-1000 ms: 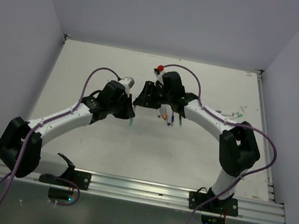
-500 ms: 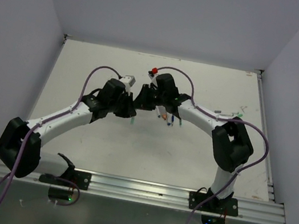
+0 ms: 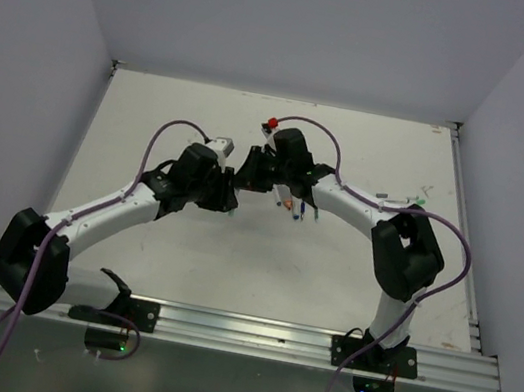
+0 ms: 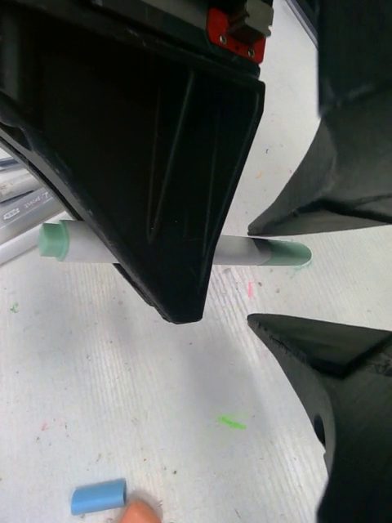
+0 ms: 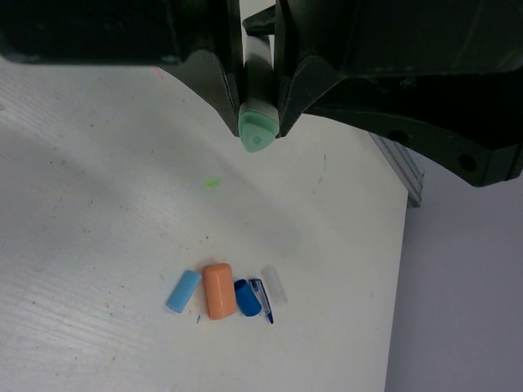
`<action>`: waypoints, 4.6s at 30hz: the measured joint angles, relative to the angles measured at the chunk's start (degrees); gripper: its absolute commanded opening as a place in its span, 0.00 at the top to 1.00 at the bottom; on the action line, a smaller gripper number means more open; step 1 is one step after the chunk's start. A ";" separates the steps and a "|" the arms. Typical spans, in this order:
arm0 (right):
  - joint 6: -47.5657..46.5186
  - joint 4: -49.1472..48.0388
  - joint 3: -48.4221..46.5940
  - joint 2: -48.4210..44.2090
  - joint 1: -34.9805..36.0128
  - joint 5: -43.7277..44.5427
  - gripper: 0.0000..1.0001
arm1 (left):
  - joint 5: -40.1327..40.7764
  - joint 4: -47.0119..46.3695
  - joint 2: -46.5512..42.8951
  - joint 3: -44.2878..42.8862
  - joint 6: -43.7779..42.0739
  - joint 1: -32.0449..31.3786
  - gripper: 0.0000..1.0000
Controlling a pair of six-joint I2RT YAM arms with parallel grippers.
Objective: Open the pen caps
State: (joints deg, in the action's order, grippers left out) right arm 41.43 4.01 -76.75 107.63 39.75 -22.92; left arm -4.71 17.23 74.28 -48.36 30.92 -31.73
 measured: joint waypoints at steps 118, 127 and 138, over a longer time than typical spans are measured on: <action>0.37 0.76 0.28 -11.02 -5.01 -5.92 1.00 | 6.64 -13.00 -9.05 4.24 -2.45 -10.38 0.87; 1.79 -1.38 0.50 -10.99 -5.29 -7.45 1.00 | 3.72 -13.75 -9.92 4.39 -2.45 -8.48 0.69; 3.54 -3.93 0.76 -10.40 -4.94 -10.32 1.00 | 1.05 -15.89 -10.03 5.14 -1.42 -6.51 1.00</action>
State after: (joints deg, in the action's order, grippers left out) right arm 44.97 0.08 -75.99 97.23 34.81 -33.23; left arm -3.66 1.34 64.25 -43.22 29.50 -38.24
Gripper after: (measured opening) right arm 0.182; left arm 0.091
